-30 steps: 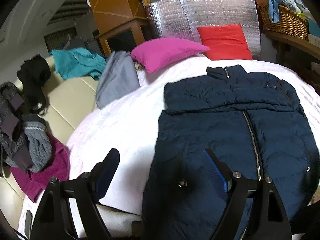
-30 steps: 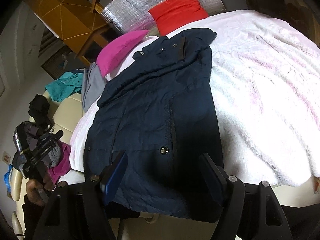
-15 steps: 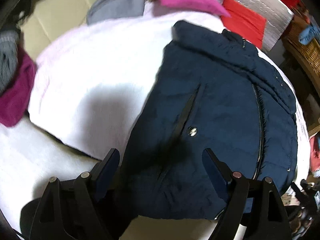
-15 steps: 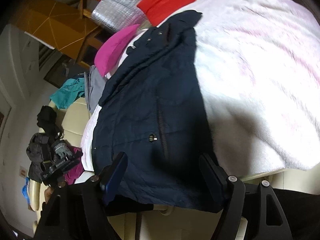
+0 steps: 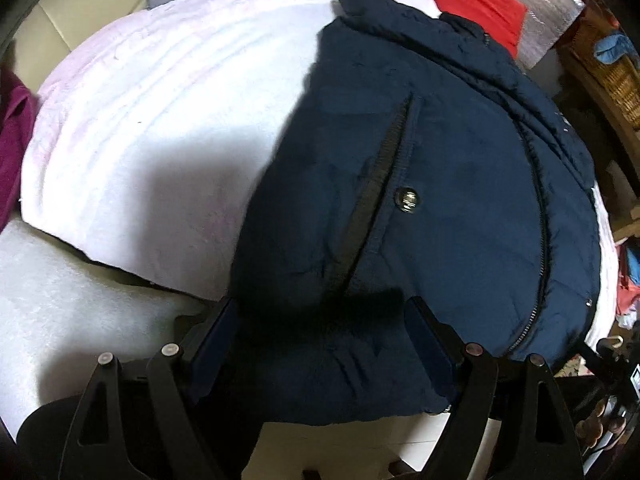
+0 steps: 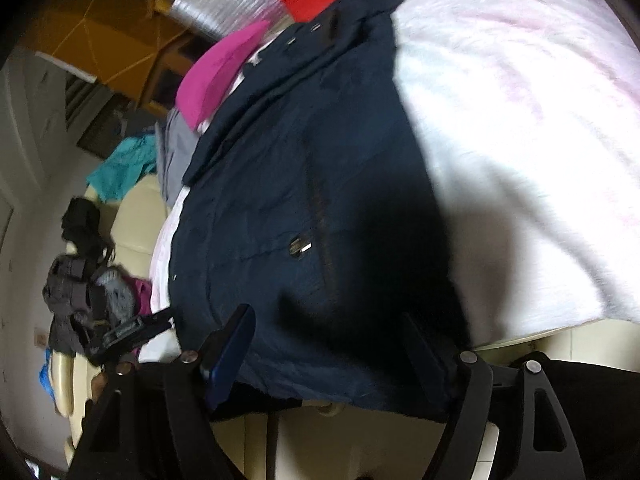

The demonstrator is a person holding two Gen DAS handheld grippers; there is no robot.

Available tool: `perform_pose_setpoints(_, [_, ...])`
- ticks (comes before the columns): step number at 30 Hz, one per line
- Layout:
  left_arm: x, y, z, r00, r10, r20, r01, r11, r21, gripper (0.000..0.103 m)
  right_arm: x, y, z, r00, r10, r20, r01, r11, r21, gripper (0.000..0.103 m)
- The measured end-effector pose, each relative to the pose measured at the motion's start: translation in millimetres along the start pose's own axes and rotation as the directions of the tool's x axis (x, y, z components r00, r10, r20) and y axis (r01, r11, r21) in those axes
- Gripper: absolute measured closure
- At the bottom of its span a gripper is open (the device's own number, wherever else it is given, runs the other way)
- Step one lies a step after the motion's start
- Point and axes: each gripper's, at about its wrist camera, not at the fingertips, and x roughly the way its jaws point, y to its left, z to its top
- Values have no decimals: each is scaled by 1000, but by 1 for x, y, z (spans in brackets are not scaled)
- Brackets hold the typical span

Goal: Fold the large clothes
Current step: 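Lift the jacket hem with both grippers and fold it toward the collar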

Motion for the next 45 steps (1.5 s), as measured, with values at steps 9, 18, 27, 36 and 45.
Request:
perform_pose_setpoints(9, [-10,8,2,1000,0,22,0,1000,13,53,-9,7,1,997,-74,3,74,997,-26,27])
perform_pose_setpoints(18, [-5,36,3,998,34,-62,-39,995,-90,23,-18,-31,0,964,-266,-14,267,962,52,27])
perform_pose_setpoints(27, [8,29,-12,992,-31,-126,29,999,-25,23,35,-6,-8,970,-201,-137,197,979,-42,28])
perform_pose_setpoints(36, [22,24,-21,975,-51,-215,48,999,-18,28,65,-1,-4,942,-255,-216,241,966,-91,28])
perform_pose_setpoints(45, [-13,14,-16,969,-226,-102,227,974,-1,96,22,50,-3,976,-124,-178,93,980,-175,68])
